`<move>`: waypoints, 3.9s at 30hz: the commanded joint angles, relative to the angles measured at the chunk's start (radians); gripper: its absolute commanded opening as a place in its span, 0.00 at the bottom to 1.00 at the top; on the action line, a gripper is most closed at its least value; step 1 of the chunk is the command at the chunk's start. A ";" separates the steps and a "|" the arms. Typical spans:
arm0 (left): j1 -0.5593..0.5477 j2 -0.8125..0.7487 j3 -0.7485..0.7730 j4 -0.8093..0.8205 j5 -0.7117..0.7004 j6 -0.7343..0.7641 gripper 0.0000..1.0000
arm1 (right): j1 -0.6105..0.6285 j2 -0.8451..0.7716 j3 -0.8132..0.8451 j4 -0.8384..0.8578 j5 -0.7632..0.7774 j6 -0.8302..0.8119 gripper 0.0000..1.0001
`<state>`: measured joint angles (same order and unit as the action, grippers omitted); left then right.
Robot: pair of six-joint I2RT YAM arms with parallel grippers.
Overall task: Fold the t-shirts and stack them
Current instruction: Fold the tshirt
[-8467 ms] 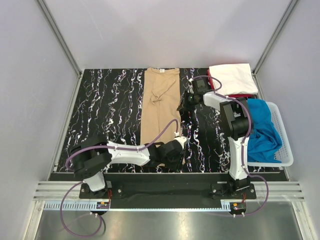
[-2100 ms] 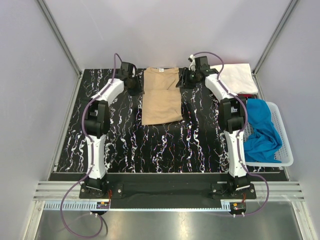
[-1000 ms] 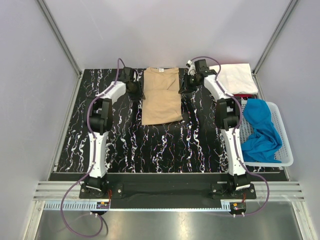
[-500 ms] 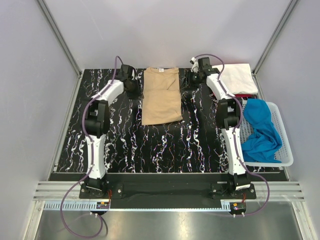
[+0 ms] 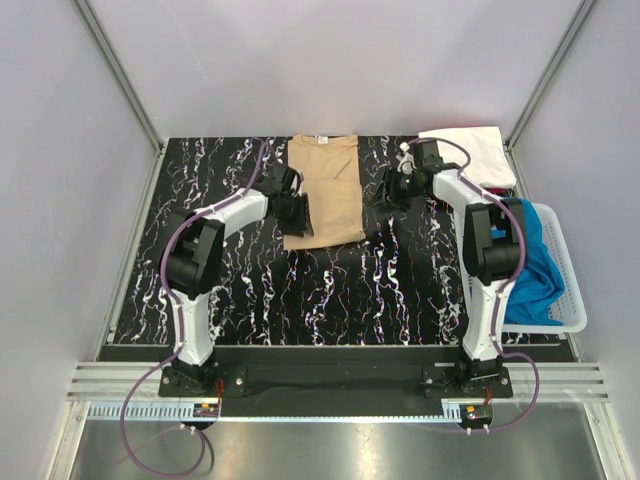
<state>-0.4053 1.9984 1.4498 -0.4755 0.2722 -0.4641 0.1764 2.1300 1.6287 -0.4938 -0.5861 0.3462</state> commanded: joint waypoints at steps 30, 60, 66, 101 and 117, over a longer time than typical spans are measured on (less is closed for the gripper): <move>-0.090 -0.159 -0.157 0.142 -0.064 -0.053 0.40 | 0.129 -0.067 -0.227 0.459 0.161 0.269 0.49; -0.090 0.033 -0.213 0.135 -0.149 -0.022 0.39 | 0.087 0.229 0.226 0.356 0.174 0.114 0.01; -0.095 0.022 -0.238 0.133 -0.174 -0.021 0.38 | 0.081 0.307 0.306 0.360 0.140 0.088 0.01; -0.026 0.296 0.426 0.306 0.364 -0.191 0.25 | 0.075 -0.121 -0.417 0.721 -0.241 0.089 0.52; -0.012 0.523 0.532 0.457 0.427 -0.318 0.17 | 0.144 -0.045 -0.452 0.799 -0.210 0.091 0.55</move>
<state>-0.4248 2.5099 1.9316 -0.0937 0.6666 -0.7616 0.2928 2.0808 1.1831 0.2485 -0.8093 0.4458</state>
